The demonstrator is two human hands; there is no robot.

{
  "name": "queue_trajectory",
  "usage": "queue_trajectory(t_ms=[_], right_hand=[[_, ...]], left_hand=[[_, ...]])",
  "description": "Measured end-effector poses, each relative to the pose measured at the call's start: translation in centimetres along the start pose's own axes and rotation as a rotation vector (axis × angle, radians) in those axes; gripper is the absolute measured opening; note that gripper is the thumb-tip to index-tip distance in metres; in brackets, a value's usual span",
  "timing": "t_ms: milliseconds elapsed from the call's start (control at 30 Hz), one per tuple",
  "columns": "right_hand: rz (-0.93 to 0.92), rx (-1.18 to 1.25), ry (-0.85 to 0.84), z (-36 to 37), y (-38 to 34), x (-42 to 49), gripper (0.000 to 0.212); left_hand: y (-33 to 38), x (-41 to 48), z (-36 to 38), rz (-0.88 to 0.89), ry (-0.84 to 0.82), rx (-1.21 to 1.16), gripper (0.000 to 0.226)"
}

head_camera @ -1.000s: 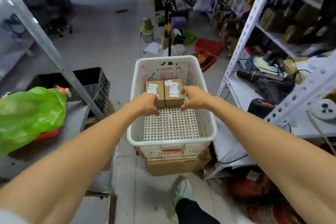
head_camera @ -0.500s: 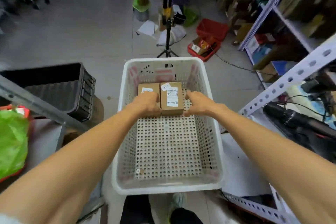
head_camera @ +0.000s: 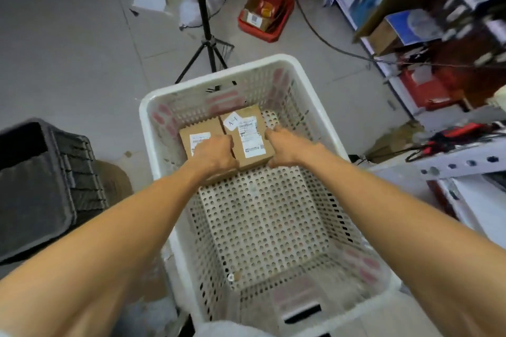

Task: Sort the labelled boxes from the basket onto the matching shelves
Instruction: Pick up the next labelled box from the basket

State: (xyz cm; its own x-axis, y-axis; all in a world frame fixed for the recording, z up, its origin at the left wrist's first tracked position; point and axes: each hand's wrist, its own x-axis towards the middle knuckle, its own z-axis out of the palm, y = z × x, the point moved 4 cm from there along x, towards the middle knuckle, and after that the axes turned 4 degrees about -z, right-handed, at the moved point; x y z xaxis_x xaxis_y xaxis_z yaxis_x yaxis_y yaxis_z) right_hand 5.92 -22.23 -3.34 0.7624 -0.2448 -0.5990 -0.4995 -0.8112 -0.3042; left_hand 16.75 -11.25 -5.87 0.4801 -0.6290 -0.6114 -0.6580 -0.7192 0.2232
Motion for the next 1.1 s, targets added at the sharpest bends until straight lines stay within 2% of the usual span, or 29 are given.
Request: queue_trajectory(t_ms=[200,467,633,767,833,900,1000,1033,1100], right_hand=[[0.057,-0.050,-0.024,3.3,3.4,5.0,0.065],[0.097,-0.058,0.042,6.8,6.8,11.5,0.062],[0.192,0.101,0.149,8.5,8.1,16.1,0.071],[0.269,0.266,0.164,10.9,8.6,18.4,0.103],[0.302,0.326,0.159,12.0,8.8,18.8,0.111],[0.334,0.347,0.175,12.8,8.9,19.1,0.111],[0.393,0.381,0.260,13.5,9.3,18.8,0.098],[0.407,0.394,0.285,13.7,9.4,18.6,0.094],[0.430,0.411,0.310,14.2,9.7,17.9,0.095]], left_hand=[[-0.7,7.1,3.5,0.009,-0.079,0.000,0.052],[-2.4,12.9,8.2,-0.021,-0.018,0.157,0.040],[-2.3,14.8,10.0,-0.055,0.023,0.062,0.042],[-1.7,15.1,10.8,-0.114,0.116,0.013,0.040],[-1.4,15.0,11.3,-0.149,0.130,-0.053,0.040],[-1.3,14.9,11.5,-0.216,0.128,-0.189,0.038],[-1.0,15.0,11.4,-0.322,0.112,-0.378,0.028],[-0.7,15.0,11.5,-0.337,0.095,-0.410,0.030],[0.1,14.7,12.3,-0.362,0.059,-0.463,0.051]])
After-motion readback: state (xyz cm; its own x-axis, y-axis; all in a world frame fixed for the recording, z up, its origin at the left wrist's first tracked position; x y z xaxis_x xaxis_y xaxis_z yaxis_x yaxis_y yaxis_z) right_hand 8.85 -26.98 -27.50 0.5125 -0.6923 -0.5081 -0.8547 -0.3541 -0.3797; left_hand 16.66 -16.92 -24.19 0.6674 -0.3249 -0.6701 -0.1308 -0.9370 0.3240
